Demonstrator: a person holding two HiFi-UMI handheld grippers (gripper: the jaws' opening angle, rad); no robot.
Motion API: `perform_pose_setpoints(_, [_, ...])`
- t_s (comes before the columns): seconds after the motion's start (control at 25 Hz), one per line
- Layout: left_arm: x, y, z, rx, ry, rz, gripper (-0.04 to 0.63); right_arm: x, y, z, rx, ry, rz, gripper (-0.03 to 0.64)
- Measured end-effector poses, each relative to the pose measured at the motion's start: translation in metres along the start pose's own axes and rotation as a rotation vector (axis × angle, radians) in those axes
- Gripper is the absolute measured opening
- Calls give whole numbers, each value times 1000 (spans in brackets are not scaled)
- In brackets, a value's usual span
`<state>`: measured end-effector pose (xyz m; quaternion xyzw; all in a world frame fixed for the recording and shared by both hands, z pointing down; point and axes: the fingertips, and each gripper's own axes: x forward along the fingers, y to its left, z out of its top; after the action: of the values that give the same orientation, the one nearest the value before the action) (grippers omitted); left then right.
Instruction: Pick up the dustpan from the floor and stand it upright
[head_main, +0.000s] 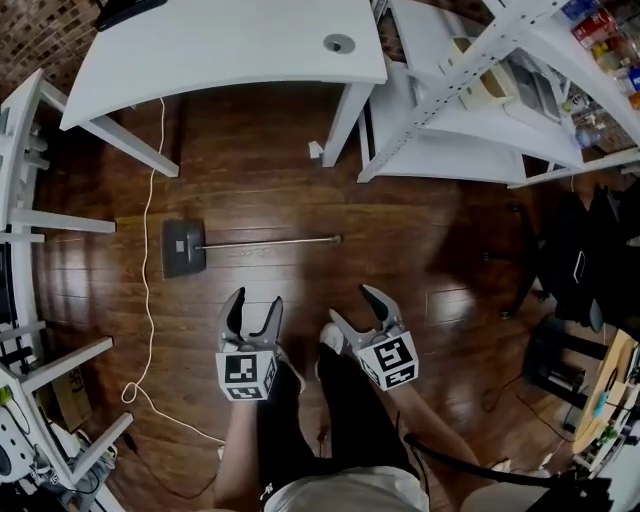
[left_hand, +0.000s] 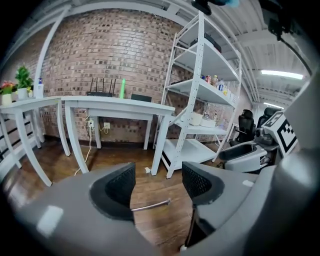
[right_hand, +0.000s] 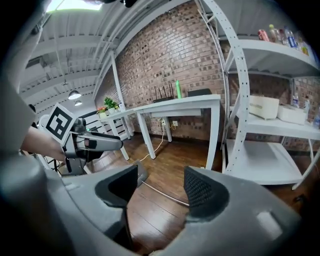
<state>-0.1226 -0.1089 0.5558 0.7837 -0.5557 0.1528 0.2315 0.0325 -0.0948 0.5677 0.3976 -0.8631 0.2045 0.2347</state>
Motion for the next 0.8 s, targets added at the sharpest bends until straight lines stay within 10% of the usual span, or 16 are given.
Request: perform_pose_setpoints(0.8, [178,80,-173,8,-162,-49,308,195,-97,-128,-161,-110,2,278])
